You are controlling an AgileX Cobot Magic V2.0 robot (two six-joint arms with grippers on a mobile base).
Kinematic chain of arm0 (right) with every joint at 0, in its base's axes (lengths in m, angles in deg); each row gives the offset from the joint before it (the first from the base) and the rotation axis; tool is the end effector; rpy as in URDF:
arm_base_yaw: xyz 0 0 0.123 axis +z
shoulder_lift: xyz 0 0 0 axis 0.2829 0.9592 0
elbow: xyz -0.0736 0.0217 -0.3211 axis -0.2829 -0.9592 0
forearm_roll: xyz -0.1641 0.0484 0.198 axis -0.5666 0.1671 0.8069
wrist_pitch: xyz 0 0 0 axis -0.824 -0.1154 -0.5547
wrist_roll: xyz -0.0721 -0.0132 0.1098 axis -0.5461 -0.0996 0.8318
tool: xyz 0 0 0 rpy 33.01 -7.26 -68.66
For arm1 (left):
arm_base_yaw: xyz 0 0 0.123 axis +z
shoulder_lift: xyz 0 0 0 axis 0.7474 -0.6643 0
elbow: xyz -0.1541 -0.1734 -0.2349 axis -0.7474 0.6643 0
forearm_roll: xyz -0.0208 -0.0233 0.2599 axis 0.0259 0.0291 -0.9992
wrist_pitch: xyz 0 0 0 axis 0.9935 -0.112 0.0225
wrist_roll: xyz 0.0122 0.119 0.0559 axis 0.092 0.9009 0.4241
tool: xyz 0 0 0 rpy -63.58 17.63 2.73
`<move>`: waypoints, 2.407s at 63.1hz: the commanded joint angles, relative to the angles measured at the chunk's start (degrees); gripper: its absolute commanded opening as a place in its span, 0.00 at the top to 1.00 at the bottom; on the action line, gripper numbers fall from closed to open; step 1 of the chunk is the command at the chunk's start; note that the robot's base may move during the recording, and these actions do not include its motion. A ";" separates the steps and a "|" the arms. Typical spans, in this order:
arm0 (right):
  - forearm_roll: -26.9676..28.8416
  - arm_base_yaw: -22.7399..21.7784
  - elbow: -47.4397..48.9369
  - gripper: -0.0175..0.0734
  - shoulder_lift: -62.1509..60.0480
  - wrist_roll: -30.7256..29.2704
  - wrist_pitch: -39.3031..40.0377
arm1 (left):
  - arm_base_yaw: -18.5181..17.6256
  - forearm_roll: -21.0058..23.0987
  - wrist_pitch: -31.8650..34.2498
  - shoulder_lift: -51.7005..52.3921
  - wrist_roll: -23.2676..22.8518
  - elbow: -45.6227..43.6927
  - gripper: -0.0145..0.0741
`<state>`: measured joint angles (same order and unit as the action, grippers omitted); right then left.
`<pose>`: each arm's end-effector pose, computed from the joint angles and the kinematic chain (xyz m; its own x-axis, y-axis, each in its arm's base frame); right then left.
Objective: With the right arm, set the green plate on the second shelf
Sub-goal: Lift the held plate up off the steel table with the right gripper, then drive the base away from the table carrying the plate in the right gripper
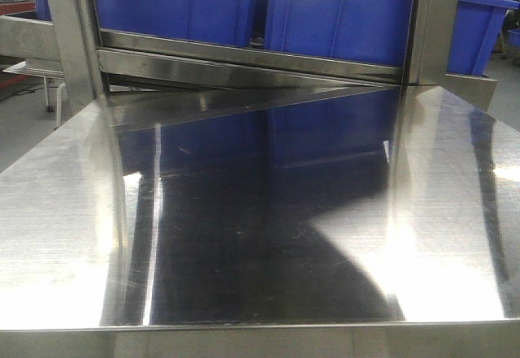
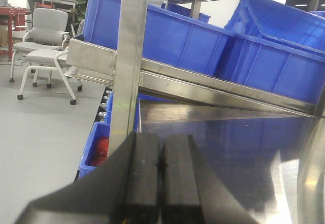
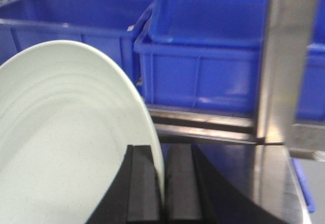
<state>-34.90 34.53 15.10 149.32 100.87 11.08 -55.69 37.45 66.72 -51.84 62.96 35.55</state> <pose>0.2826 0.0821 0.4071 -0.1585 0.1513 -0.9757 -0.2140 0.9594 0.1835 0.0613 -0.0079 0.2143 0.0644 -0.1540 -0.9860 0.1381 0.9799 -0.1440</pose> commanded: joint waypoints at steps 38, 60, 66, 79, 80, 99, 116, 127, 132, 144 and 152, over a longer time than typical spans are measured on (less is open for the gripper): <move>-0.54 -0.18 -27.63 0.74 -40.49 -2.98 -0.38 | -0.11 0.34 4.54 0.92 -0.17 2.34 0.69; -0.54 -0.18 -35.68 0.74 -48.57 -3.63 -4.20 | -0.11 0.34 4.54 0.92 -0.17 2.34 0.69; -0.59 -0.18 -35.68 0.74 -48.57 -3.63 -4.09 | -0.11 0.34 4.54 0.92 -0.17 2.34 0.69; -0.59 -0.18 -35.75 0.74 -48.57 -3.63 -4.03 | -0.11 0.34 4.54 0.92 -0.17 2.34 0.69; -0.59 -0.18 -35.75 0.74 -48.57 -3.63 -3.97 | -0.11 0.34 4.54 0.92 -0.17 2.34 0.69; -0.59 -0.18 -35.75 0.74 -48.57 -3.63 -3.97 | -0.11 0.34 4.54 0.92 -0.17 2.34 0.69; -0.59 -0.18 -35.75 0.74 -48.57 -3.63 -3.97 | -0.11 0.34 4.54 0.92 -0.17 2.34 0.69; -0.59 -0.18 -35.75 0.74 -48.57 -3.63 -3.97 | -0.11 0.34 4.54 0.92 -0.17 2.34 0.69; -0.59 -0.18 -35.75 0.74 -48.57 -3.63 -3.97 | -0.11 0.34 4.54 0.92 -0.17 2.34 0.69; -0.59 -0.18 -35.75 0.74 -48.57 -3.63 -3.97 | -0.11 0.34 4.54 0.92 -0.17 2.34 0.69; -0.59 -0.18 -35.75 0.74 -48.57 -3.63 -3.97 | -0.11 0.34 4.54 0.92 -0.17 2.34 0.69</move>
<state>-34.43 34.53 -22.39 100.60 97.30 9.52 -55.69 37.45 66.72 -51.84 62.96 35.55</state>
